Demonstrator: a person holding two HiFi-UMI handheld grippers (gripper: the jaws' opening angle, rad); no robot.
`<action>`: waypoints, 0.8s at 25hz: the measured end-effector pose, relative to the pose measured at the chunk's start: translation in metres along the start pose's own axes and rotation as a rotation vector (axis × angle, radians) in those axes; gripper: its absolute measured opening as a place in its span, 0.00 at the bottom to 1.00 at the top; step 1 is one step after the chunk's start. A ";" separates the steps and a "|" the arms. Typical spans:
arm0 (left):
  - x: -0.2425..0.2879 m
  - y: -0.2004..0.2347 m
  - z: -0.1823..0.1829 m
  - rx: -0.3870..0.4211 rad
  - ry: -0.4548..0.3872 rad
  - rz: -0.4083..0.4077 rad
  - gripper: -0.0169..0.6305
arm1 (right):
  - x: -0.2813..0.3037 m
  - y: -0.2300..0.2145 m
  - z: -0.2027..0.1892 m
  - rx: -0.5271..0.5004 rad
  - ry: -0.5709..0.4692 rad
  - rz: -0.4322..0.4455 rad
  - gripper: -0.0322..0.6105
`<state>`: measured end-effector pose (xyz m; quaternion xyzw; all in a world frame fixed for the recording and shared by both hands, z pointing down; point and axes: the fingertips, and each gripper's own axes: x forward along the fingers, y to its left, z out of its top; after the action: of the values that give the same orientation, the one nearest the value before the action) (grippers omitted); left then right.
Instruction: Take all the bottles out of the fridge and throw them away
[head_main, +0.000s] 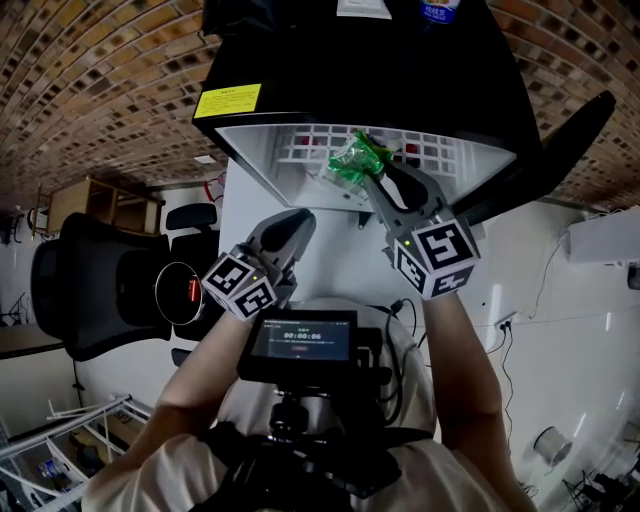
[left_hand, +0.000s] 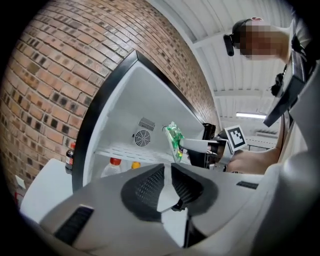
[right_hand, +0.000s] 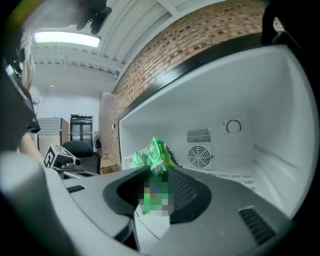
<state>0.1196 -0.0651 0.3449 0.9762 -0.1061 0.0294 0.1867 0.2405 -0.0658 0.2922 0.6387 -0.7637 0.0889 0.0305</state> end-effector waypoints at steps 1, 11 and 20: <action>0.002 -0.003 -0.001 -0.002 0.007 -0.008 0.14 | 0.001 0.009 -0.005 0.006 -0.005 0.020 0.24; 0.010 -0.020 -0.004 -0.014 0.025 -0.025 0.29 | -0.003 0.048 -0.040 0.125 -0.007 0.124 0.24; 0.005 -0.021 -0.004 0.009 0.011 0.076 0.05 | -0.009 0.057 -0.055 0.187 0.011 0.180 0.28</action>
<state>0.1290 -0.0459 0.3418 0.9721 -0.1418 0.0424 0.1818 0.1824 -0.0374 0.3395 0.5672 -0.8061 0.1655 -0.0331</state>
